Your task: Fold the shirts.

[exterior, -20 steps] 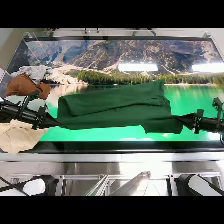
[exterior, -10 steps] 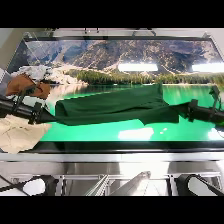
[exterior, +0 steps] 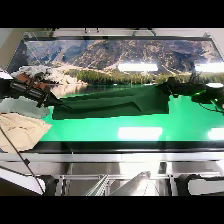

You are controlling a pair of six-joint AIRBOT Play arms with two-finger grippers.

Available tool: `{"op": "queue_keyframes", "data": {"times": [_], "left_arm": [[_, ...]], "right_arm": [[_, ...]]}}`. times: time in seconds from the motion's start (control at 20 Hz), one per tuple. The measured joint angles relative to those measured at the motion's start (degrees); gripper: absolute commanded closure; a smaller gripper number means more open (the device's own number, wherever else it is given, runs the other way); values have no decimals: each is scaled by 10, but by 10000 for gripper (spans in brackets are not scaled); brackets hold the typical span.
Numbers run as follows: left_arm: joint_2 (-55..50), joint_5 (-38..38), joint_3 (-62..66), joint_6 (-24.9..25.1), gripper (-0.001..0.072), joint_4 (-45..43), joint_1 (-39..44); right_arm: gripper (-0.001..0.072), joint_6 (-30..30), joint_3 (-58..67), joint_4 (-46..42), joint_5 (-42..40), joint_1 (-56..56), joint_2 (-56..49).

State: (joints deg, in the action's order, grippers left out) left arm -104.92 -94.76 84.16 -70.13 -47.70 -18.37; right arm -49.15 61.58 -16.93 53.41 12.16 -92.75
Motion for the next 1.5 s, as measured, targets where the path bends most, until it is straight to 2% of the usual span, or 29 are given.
{"op": "queue_keyframes", "data": {"times": [0.1, 0.15, 0.2, 0.25, 0.3, 0.35, 0.45, 0.5, 0.55, 0.6, 0.65, 0.8, 0.85, 0.9, 0.95, 1.2, 1.25, 1.45, 1.5], "left_arm": [[-37, -5, 21, -20, 695, -19, 2], [-52, -4, 27, -28, 670, -27, 2], [-65, -4, 32, -33, 567, -30, 3], [-74, -4, 35, -37, 460, -35, 4], [-80, -4, 38, -43, 458, -40, 4], [-84, -4, 41, -45, 457, -40, 4], [-85, -16, 59, -49, 458, -44, 5], [-84, -27, 75, -52, 458, -44, 5], [-80, -39, 94, -54, 458, -44, 5], [-73, -50, 116, -56, 458, -44, 5], [-65, -57, 137, -57, 458, -46, 4], [-36, -61, 200, -60, 460, -49, -1], [-25, -54, 212, -60, 530, -49, -2], [-14, -46, 222, -63, 707, -52, -1], [-6, -41, 229, -64, 688, -52, 2], [3, -31, 242, -64, 688, -52, 47], [-1, -29, 243, -64, 688, -52, 63], [-32, -12, 245, -64, 688, -52, 147], [-43, -5, 245, -64, 688, -51, 170]], "right_arm": [[688, 6, 17, -4, -9, -4, -32], [687, 8, 21, -13, -11, -5, -44], [674, 8, 25, -24, -14, -6, -53], [538, 9, 28, -32, -15, -7, -58], [369, 10, 31, -41, -15, -6, -63], [335, 11, 35, -47, -9, -5, -65], [335, 12, 50, -60, 29, 1, -67], [293, 12, 63, -72, 55, 8, -65], [114, 9, 75, -88, 75, 16, -61], [4, -2, 89, -114, 92, 25, -55], [4, -18, 102, -145, 102, 34, -50], [4, -76, 127, -233, 115, 62, -45], [4, -88, 132, -248, 120, 66, -47], [5, -99, 135, -260, 126, 67, -54], [5, -107, 137, -266, 132, 66, -61], [16, -122, 141, -263, 151, 22, -106], [66, -121, 142, -251, 151, 10, -112], [684, -102, 142, -210, 151, -31, -132], [687, -100, 142, -203, 151, -36, -134]]}}
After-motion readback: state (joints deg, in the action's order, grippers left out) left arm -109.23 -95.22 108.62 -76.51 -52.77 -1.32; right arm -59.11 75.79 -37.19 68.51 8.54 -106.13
